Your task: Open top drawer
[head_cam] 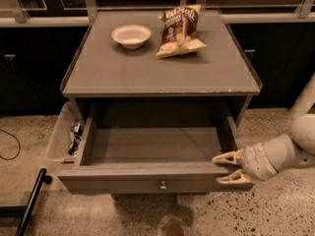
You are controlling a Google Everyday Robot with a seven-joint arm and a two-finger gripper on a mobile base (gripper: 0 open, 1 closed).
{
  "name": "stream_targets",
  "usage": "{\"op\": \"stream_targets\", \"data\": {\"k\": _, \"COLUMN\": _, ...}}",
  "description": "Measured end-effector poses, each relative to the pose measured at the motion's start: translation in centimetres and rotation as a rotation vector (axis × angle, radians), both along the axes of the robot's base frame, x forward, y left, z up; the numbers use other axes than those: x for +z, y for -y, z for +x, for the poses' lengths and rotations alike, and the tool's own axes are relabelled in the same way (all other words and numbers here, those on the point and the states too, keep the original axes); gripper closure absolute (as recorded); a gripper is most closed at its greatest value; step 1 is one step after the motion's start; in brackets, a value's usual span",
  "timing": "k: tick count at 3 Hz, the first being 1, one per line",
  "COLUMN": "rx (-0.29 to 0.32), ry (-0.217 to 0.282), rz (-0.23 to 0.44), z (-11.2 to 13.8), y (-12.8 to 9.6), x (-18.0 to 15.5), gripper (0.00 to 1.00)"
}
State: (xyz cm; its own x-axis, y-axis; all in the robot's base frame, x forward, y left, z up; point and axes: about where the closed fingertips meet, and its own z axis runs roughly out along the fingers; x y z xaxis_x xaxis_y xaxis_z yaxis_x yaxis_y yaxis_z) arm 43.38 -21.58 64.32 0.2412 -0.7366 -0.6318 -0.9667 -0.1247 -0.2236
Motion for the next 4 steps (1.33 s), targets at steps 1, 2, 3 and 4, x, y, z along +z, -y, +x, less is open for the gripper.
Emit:
{"op": "stream_targets", "data": {"k": 1, "rx": 0.0, "ry": 0.0, "rz": 0.0, "z": 0.0, "y": 0.0, "x": 0.0, "gripper": 0.81}}
{"op": "stream_targets", "data": {"k": 2, "rx": 0.0, "ry": 0.0, "rz": 0.0, "z": -0.01, "y": 0.0, "x": -0.01, "gripper": 0.57}}
{"op": "stream_targets", "data": {"k": 3, "rx": 0.022, "ry": -0.022, "rz": 0.046, "z": -0.84, "y": 0.31, "x": -0.32, "gripper": 0.34}}
{"op": "stream_targets", "data": {"k": 4, "rx": 0.022, "ry": -0.022, "rz": 0.046, "z": -0.87, "y": 0.27, "x": -0.05, "gripper": 0.38}}
